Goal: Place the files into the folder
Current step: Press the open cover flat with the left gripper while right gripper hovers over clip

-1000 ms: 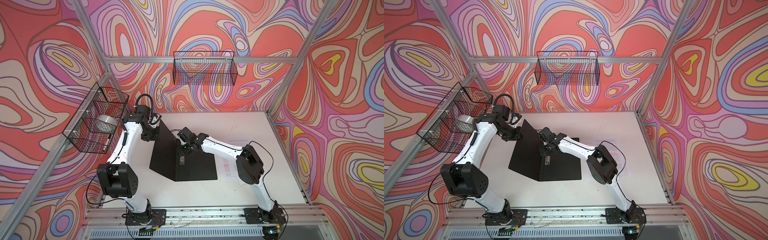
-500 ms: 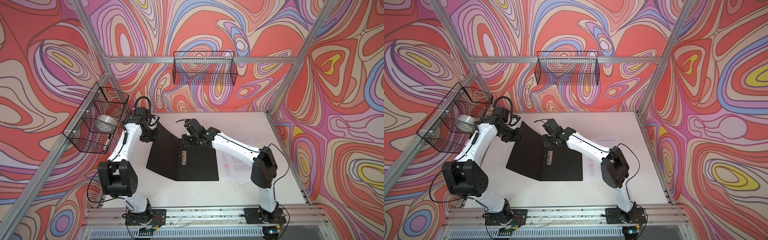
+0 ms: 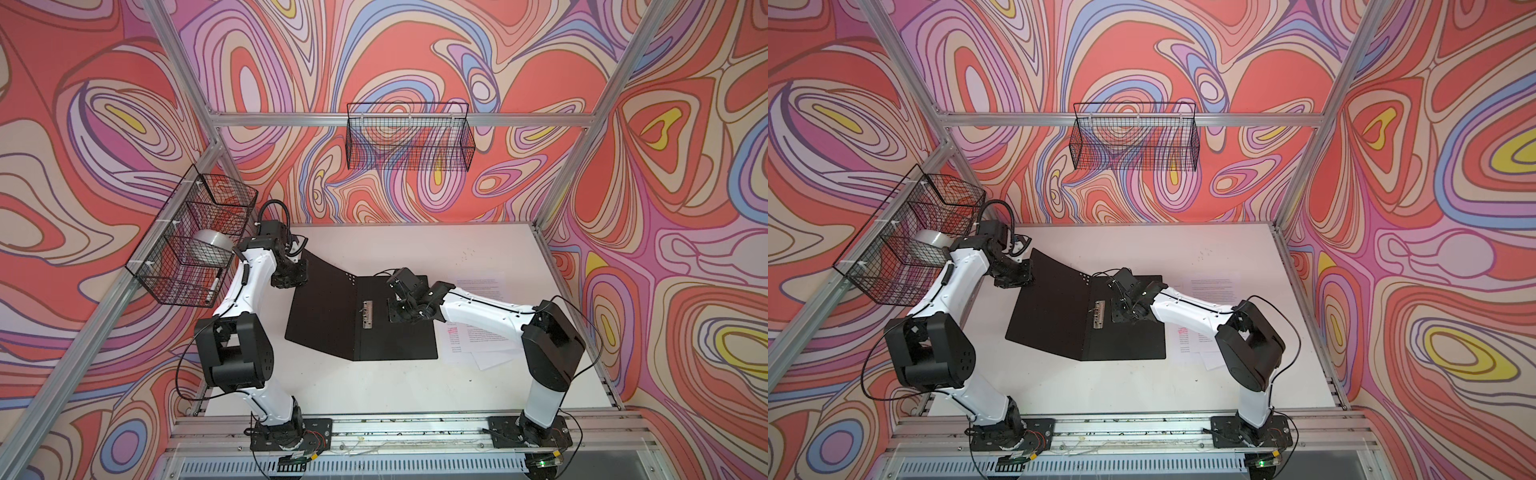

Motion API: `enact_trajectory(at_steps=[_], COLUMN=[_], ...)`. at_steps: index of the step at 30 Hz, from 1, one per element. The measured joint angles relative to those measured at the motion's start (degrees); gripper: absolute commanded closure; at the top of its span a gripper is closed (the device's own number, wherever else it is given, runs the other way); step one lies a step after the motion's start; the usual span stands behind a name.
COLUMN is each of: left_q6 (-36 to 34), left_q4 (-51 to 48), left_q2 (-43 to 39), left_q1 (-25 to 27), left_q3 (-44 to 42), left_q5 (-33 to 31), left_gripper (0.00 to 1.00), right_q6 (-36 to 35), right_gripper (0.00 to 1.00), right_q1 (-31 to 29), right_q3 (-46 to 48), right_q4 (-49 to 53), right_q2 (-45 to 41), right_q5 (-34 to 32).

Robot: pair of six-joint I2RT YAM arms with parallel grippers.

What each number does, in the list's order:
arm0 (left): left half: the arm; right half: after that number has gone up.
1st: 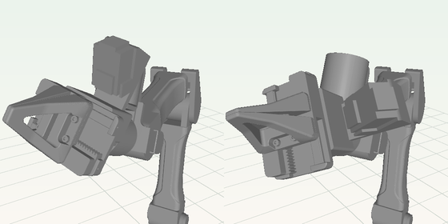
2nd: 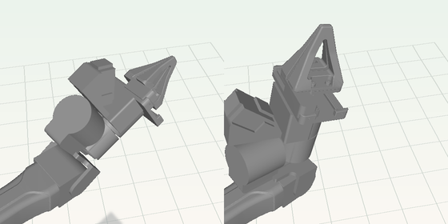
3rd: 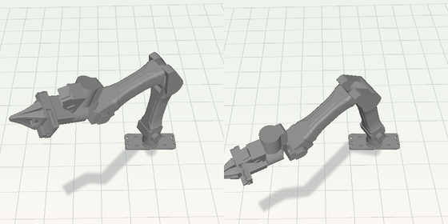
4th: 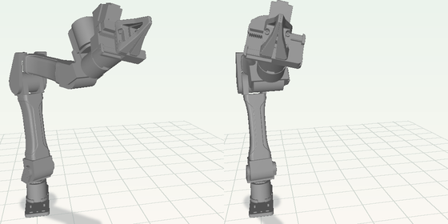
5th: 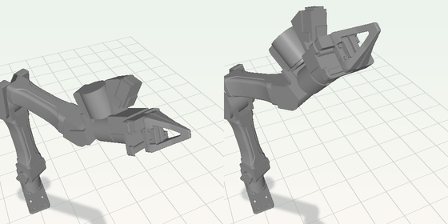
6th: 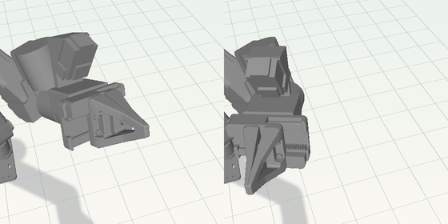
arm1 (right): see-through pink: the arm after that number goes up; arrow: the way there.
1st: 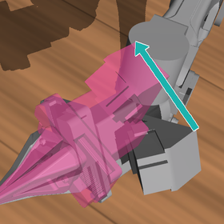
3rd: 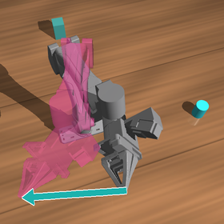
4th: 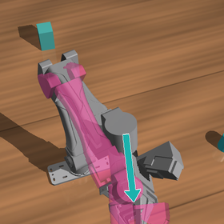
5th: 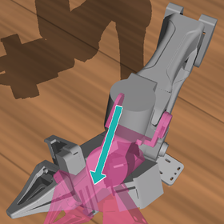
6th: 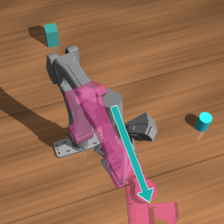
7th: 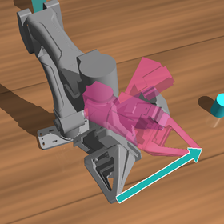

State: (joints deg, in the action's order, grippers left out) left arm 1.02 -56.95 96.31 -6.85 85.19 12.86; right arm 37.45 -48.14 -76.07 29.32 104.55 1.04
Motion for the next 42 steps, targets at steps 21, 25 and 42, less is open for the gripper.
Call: enact_trajectory(at_steps=[21, 25, 42], left_q6=[-1.5, -1.5, -3.0], left_q4=[0.3, 0.2, 0.6], left_q2=[0.0, 0.0, -1.8], left_q1=[-2.4, -2.4, -2.5], left_q3=[-1.2, 0.3, -0.4], left_q5=[-4.1, -4.1, 9.0], left_gripper=[0.33, 0.26, 0.32], right_q6=[1.6, 1.1, -5.3], right_gripper=[0.75, 0.76, 0.75], right_q1=[0.0, 0.0, 0.0], right_q3=[2.6, 2.4, -11.7], right_q4=[-6.9, -7.5, -6.2], right_q2=[0.3, 1.4, 14.3], right_q5=[3.3, 5.4, 19.9])
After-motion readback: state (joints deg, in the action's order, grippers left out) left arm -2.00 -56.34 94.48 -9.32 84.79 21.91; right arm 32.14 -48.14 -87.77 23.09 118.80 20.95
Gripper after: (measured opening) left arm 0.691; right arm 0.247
